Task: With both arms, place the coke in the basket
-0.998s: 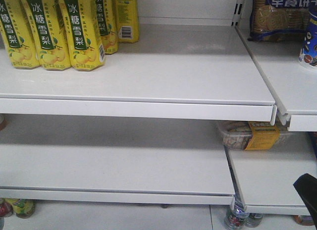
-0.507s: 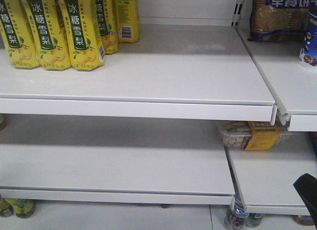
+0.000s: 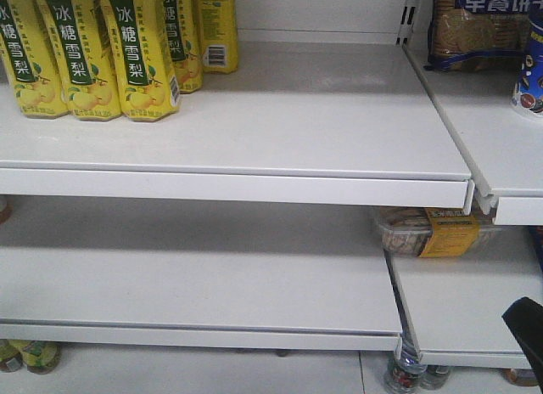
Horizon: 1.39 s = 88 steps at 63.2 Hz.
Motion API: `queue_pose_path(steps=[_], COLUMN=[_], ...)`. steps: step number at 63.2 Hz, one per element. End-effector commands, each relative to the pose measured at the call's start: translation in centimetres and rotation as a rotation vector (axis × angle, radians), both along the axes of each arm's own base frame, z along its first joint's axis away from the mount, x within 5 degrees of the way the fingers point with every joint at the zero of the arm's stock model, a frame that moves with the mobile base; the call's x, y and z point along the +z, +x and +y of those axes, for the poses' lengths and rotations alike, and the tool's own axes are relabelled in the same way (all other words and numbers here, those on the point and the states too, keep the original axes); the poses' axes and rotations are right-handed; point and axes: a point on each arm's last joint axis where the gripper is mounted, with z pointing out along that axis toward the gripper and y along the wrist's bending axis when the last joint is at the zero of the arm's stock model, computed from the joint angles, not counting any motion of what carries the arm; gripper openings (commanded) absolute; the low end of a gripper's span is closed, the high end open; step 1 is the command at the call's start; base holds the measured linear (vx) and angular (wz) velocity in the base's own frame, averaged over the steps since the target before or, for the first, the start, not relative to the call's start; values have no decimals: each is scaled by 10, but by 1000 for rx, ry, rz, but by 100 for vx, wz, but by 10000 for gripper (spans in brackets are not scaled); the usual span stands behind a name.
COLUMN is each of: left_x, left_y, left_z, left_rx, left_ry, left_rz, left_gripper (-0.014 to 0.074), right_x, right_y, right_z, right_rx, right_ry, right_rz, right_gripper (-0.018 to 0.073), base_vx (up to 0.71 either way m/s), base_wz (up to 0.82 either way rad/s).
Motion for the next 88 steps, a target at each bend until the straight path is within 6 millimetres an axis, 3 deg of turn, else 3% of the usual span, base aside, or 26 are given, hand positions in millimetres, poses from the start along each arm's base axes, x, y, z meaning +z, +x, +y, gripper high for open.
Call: queue_pose_path(steps=[1, 88], left_x=[15, 14], left_y=[-2, -2], left_z=[-1, -1], left_rx=[-6, -6], left_ry=[93, 94], left_rz=[-177, -176], left_gripper=[-5, -5], right_x=[9, 9], right_y=[1, 1], right_z=[-2, -2], right_rx=[-22, -23], right_ry=[-15, -15], right_rz=[-26, -26], right_gripper=[-5, -5], base_vx=[0, 0], base_wz=[0, 0])
